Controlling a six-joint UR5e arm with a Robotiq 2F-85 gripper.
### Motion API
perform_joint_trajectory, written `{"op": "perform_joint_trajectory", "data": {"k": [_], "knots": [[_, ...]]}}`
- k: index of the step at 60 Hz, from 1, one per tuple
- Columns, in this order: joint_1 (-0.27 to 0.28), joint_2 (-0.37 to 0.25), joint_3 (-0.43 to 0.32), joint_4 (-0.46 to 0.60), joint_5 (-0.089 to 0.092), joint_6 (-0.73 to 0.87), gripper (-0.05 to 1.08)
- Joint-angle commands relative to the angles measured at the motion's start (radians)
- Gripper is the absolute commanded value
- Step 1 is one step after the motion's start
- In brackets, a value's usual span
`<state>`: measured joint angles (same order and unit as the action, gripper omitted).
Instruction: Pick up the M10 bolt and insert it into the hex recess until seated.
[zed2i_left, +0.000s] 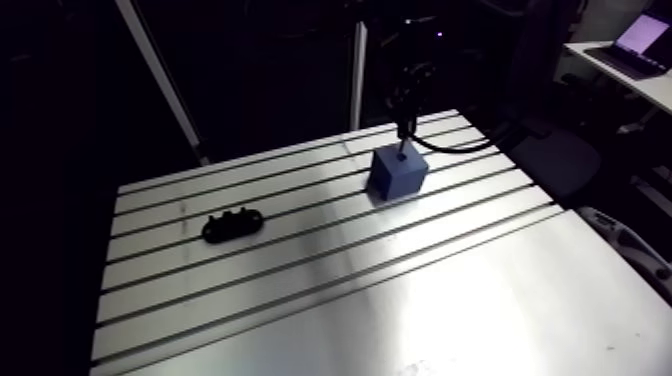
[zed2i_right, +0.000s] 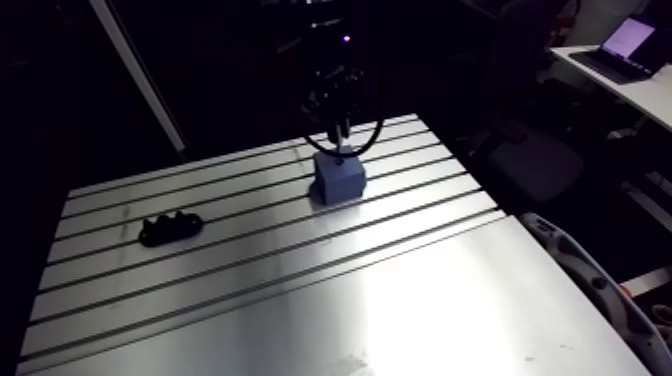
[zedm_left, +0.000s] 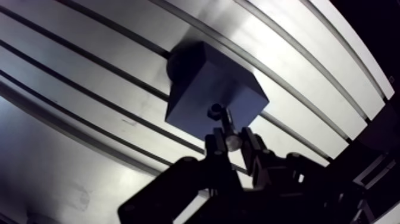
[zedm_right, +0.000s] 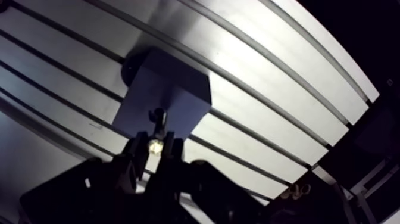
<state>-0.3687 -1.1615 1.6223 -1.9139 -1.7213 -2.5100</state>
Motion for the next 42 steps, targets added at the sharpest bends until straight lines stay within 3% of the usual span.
{"op": "perform_joint_trajectory", "data": {"k": [1,42], "knots": [[-0.003,0.0,0.0,0.015,-0.002,-0.002,0.84],[-0.001,0.001,0.008,0.016,0.001,-0.002,0.84]]}}
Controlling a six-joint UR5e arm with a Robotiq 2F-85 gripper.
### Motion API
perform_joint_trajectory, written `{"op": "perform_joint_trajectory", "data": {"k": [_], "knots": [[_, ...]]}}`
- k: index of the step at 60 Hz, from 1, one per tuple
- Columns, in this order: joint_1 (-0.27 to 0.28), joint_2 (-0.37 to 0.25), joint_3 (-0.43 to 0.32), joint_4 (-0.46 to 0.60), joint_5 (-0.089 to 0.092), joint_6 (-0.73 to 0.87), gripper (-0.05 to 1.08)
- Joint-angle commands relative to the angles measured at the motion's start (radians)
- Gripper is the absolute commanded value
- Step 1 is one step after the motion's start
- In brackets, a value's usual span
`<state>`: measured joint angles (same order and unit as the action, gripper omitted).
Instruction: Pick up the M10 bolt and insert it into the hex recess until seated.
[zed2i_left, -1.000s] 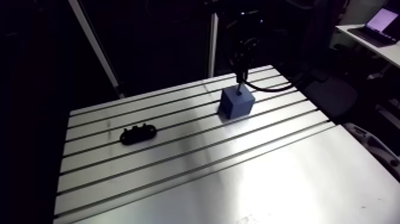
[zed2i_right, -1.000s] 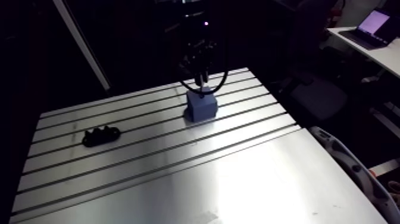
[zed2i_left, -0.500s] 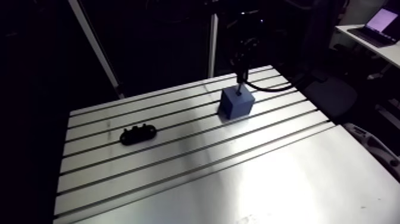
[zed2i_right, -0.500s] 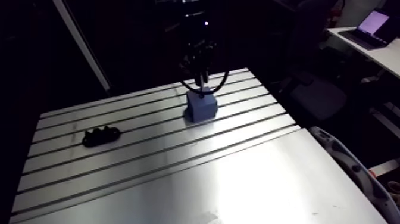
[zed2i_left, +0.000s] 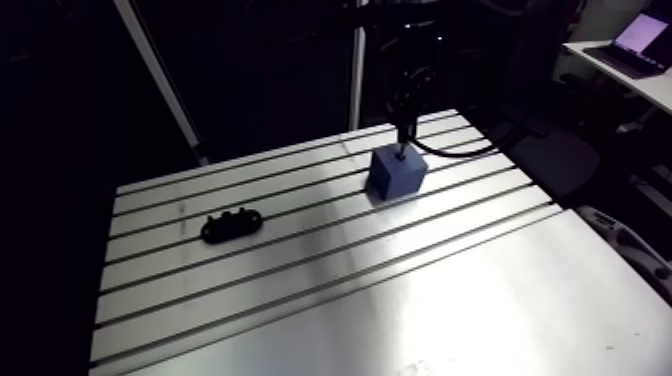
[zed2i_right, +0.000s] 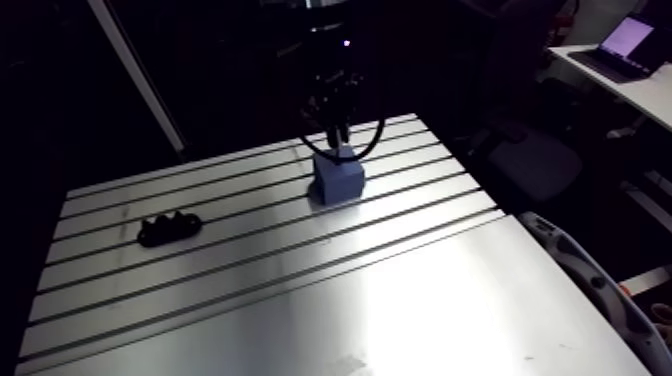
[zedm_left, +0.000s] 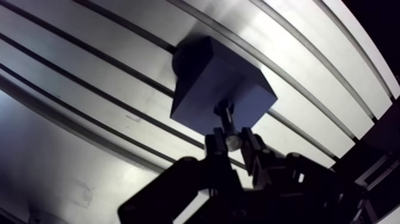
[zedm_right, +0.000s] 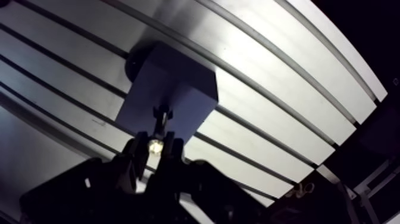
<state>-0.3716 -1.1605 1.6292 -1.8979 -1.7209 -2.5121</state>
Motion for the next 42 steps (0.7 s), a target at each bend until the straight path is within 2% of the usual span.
{"op": "perform_joint_trajectory", "data": {"k": [1,42], "knots": [[0.002,0.0,0.001,0.0,0.001,0.0,0.84],[0.002,0.009,0.002,-0.003,0.001,0.002,0.84]]}}
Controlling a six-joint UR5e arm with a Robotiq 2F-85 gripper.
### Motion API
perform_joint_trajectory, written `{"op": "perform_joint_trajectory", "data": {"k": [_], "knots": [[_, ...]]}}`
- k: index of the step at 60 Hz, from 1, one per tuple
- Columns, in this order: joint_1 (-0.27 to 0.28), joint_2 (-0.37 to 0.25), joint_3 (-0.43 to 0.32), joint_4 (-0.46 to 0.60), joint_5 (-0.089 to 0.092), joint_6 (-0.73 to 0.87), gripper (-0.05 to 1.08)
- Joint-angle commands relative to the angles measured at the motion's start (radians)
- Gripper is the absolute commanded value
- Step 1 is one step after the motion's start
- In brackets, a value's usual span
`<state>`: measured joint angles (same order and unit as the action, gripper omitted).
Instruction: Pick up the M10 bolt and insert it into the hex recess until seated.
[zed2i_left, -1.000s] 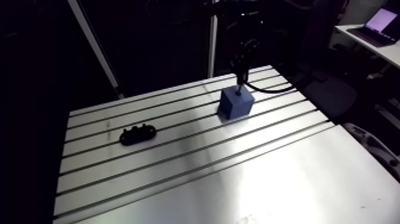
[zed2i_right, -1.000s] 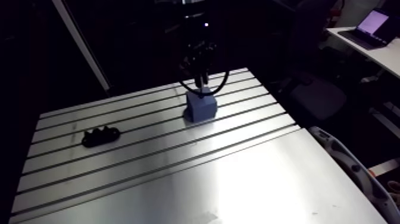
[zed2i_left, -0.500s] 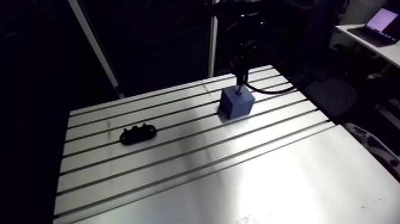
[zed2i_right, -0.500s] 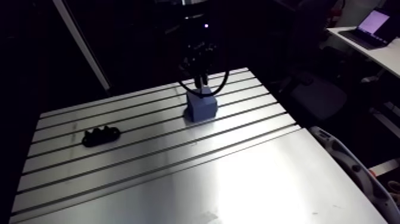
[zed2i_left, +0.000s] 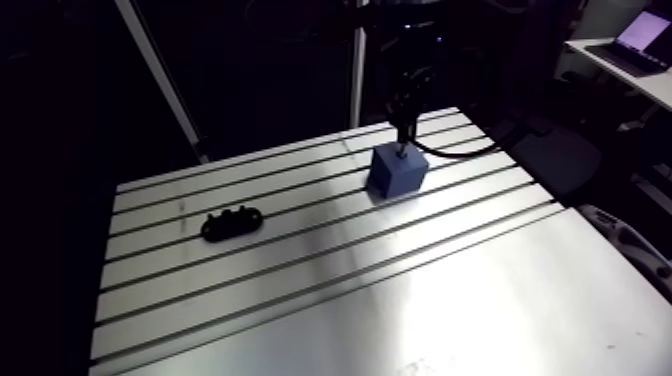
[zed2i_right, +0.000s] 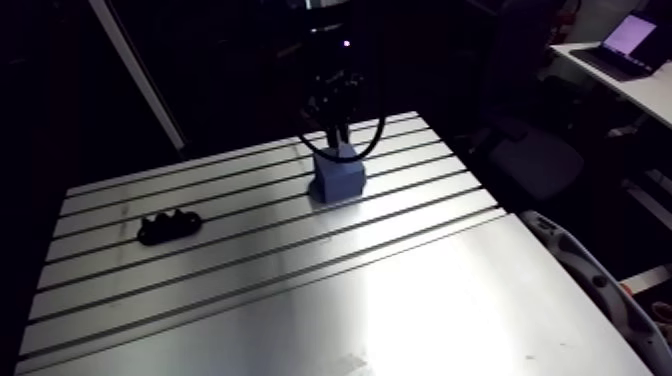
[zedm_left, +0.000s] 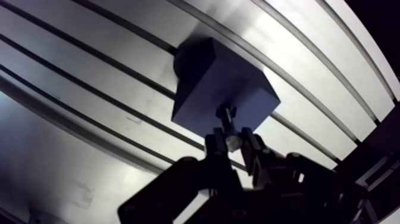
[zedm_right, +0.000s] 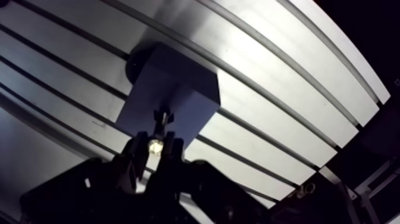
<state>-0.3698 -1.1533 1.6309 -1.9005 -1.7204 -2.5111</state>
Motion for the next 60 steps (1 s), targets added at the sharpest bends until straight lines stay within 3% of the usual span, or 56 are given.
{"op": "perform_joint_trajectory", "data": {"k": [1,60], "knots": [[0.0,0.002,0.0,-0.001,0.0,0.001,0.84],[0.002,0.011,0.0,-0.001,-0.003,0.002,0.84]]}}
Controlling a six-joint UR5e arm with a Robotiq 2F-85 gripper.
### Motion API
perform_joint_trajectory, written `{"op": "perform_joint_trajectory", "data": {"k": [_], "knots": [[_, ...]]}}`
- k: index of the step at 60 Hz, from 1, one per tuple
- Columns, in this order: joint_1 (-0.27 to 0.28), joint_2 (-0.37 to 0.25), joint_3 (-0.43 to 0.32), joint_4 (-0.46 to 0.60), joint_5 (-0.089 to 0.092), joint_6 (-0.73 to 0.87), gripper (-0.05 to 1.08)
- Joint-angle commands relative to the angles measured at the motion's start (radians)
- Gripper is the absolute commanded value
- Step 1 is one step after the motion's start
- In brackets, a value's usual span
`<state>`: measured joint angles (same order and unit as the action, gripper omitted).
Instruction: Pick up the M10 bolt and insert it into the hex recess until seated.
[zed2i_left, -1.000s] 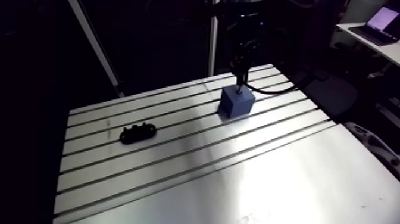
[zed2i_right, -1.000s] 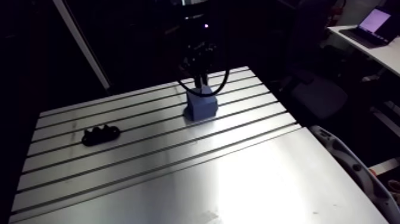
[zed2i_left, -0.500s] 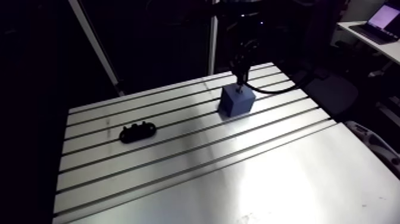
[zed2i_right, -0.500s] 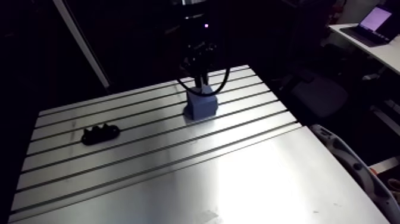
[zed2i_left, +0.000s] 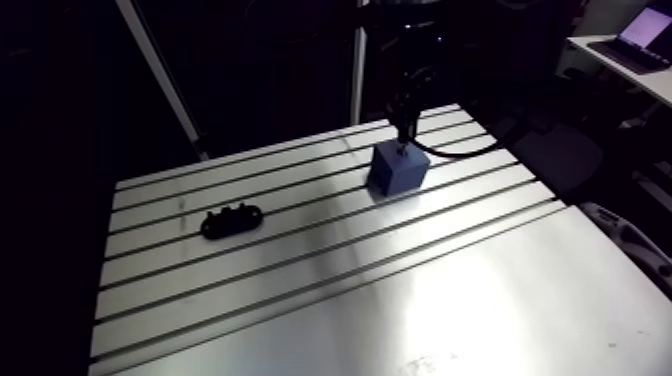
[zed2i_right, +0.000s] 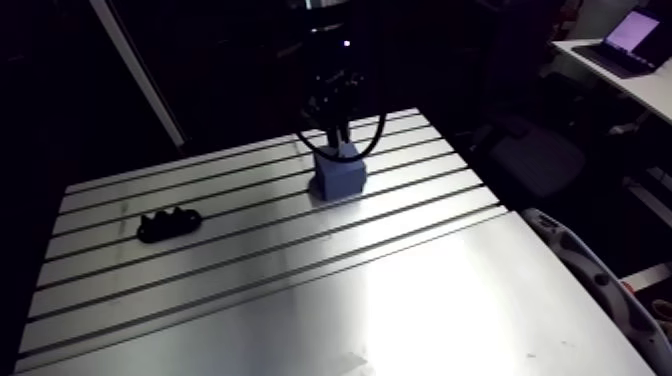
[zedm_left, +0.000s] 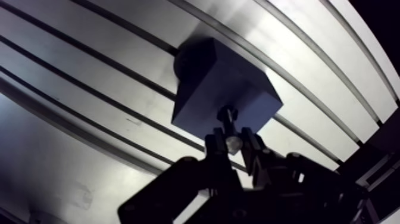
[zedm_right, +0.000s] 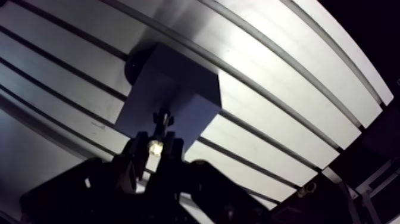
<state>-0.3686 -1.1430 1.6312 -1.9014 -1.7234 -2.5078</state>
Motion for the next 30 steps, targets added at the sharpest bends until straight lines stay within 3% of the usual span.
{"op": "perform_joint_trajectory", "data": {"k": [1,30], "knots": [[0.0,0.001,-0.001,0.0,0.0,-0.001,0.85],[0.0,0.001,-0.006,0.001,0.002,-0.003,0.85]]}}
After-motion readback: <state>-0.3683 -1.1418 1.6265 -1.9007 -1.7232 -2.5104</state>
